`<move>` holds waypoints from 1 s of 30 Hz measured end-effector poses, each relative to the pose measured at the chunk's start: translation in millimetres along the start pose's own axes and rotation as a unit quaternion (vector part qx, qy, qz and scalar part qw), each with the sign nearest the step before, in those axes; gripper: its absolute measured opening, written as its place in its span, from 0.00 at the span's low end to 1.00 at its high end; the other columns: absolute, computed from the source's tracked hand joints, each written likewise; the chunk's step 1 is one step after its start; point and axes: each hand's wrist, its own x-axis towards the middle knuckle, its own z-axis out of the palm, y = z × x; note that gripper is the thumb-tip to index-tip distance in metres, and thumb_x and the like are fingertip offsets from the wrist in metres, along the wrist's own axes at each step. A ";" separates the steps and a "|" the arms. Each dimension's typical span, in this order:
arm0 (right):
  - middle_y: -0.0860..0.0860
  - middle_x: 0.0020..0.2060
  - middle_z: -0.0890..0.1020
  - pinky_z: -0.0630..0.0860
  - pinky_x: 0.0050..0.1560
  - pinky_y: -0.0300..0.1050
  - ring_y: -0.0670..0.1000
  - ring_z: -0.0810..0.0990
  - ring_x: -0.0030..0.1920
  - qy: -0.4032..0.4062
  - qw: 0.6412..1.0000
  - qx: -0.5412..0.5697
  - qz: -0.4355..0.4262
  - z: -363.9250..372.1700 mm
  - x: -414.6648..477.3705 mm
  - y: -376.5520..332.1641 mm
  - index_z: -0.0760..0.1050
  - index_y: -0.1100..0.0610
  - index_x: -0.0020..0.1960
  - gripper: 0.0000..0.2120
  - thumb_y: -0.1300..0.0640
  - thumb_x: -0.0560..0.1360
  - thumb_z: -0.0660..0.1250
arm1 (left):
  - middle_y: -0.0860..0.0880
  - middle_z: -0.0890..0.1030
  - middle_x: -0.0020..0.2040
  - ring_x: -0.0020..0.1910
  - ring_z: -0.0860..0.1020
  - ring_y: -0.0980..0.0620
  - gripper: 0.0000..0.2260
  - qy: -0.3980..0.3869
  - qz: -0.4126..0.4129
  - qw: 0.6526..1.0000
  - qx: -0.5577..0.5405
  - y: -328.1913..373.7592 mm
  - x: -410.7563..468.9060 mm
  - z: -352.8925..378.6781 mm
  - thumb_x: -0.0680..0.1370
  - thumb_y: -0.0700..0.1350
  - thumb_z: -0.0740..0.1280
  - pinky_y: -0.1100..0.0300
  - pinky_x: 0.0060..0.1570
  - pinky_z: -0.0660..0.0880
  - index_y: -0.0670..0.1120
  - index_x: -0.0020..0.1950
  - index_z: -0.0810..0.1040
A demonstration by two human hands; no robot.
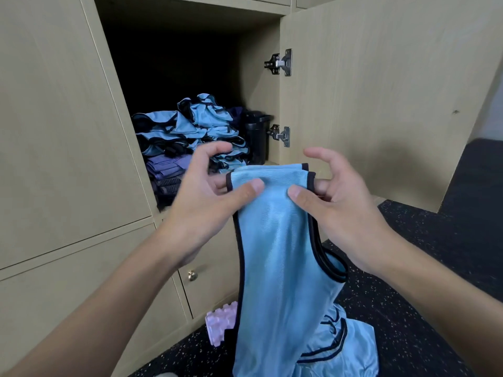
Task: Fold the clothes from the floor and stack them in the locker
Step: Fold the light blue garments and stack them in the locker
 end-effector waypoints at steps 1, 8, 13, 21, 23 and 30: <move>0.53 0.44 0.87 0.79 0.58 0.59 0.55 0.86 0.47 0.006 1.000 0.009 0.000 0.4 0.0 -1.4 0.66 0.42 0.63 0.22 0.64 0.78 0.68 | 0.45 0.87 0.48 0.45 0.85 0.48 0.31 -0.016 -0.040 0.999 -0.019 -4.0 -1.8 2.3 0.67 0.43 0.74 0.57 0.46 0.82 0.51 0.68 0.67; 0.52 0.45 0.87 0.81 0.56 0.52 0.52 0.86 0.48 -0.022 0.999 0.014 0.026 -7.0 -0.3 -2.1 0.56 0.42 0.73 0.33 0.61 0.77 0.69 | 0.47 0.87 0.43 0.43 0.85 0.50 0.27 0.000 -0.033 0.999 -0.043 -5.4 -1.8 6.3 0.76 0.32 0.68 0.57 0.47 0.82 0.50 0.71 0.65; 0.52 0.42 0.87 0.79 0.58 0.57 0.57 0.86 0.45 -0.061 0.996 -0.065 0.031 -7.2 0.2 2.2 0.50 0.39 0.76 0.38 0.62 0.78 0.68 | 0.45 0.87 0.48 0.46 0.86 0.48 0.30 0.060 -0.017 0.996 -0.059 -6.3 -0.1 4.2 0.77 0.36 0.70 0.58 0.43 0.81 0.51 0.74 0.61; 0.46 0.35 0.86 0.76 0.46 0.32 0.44 0.84 0.43 0.052 0.999 -0.003 0.008 -12.3 7.6 3.1 0.57 0.44 0.76 0.32 0.61 0.79 0.67 | 0.54 0.86 0.52 0.53 0.85 0.52 0.39 -0.053 -0.079 0.993 -0.064 -37.9 -14.0 22.9 0.75 0.33 0.71 0.63 0.47 0.80 0.55 0.78 0.54; 0.44 0.30 0.83 0.75 0.51 0.38 0.45 0.81 0.40 0.077 0.997 -0.008 0.019 -15.1 10.4 7.4 0.58 0.43 0.75 0.30 0.59 0.80 0.67 | 0.48 0.87 0.51 0.52 0.85 0.47 0.43 -0.052 -0.067 0.994 -0.069 -38.6 -14.9 22.3 0.77 0.34 0.70 0.60 0.49 0.81 0.62 0.79 0.49; 0.50 0.35 0.83 0.73 0.66 0.55 0.59 0.82 0.51 0.086 0.996 -0.027 0.026 -20.0 15.5 17.2 0.60 0.41 0.73 0.29 0.55 0.78 0.69 | 0.37 0.84 0.54 0.55 0.83 0.38 0.32 -0.095 0.005 0.993 -0.070 -33.9 -17.6 29.1 0.77 0.32 0.70 0.46 0.56 0.80 0.59 0.73 0.67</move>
